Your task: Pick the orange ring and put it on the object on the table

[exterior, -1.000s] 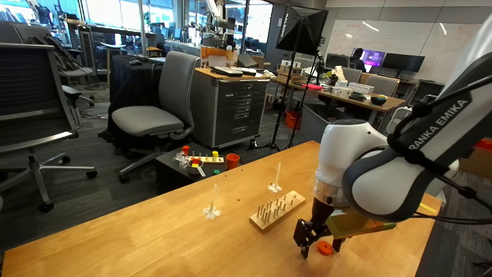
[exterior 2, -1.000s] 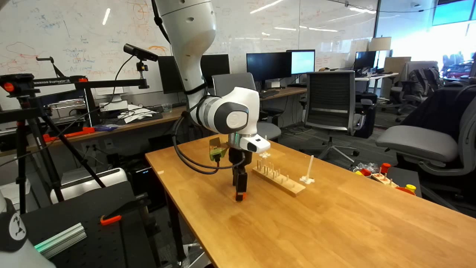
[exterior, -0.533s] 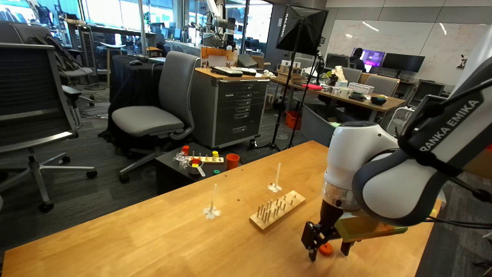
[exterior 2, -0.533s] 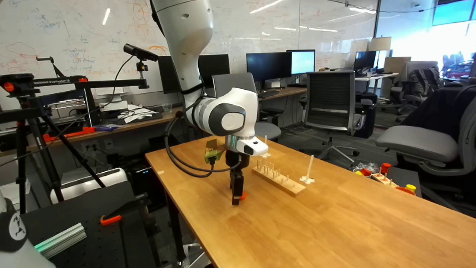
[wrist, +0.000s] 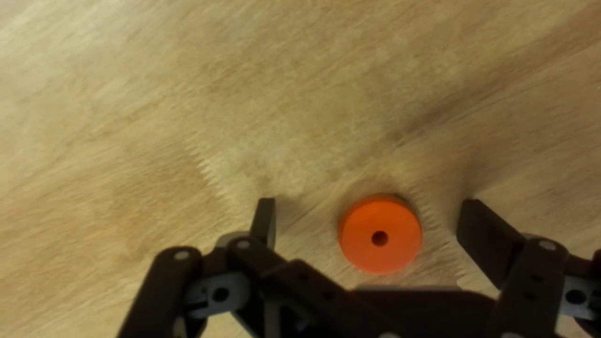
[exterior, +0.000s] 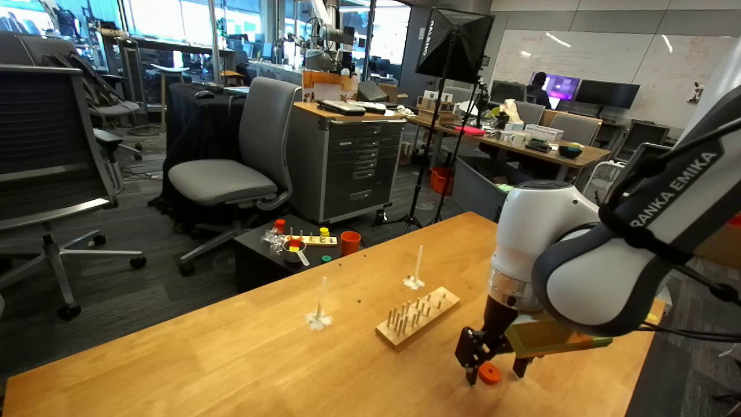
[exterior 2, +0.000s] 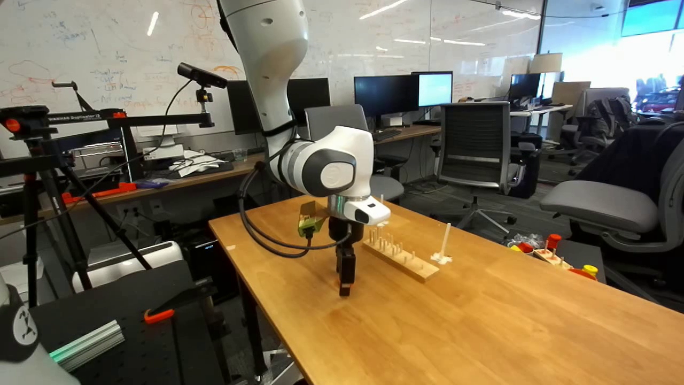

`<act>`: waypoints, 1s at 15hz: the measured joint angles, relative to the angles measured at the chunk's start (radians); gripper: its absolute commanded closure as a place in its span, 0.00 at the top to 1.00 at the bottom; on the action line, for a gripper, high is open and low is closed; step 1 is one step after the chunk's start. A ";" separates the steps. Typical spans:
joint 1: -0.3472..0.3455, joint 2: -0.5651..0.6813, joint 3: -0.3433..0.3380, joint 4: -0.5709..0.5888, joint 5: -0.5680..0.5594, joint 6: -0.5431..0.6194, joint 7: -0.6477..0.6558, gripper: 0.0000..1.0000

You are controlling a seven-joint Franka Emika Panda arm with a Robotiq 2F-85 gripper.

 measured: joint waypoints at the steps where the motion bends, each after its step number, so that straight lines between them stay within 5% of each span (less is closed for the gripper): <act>1: 0.001 0.000 -0.002 0.000 0.000 0.002 0.000 0.75; 2: 0.002 0.000 -0.003 0.000 -0.001 0.003 0.000 0.74; 9: 0.018 -0.010 -0.008 0.003 -0.009 0.023 -0.002 0.19; 15: 0.015 -0.015 -0.011 0.002 -0.009 0.023 -0.016 0.18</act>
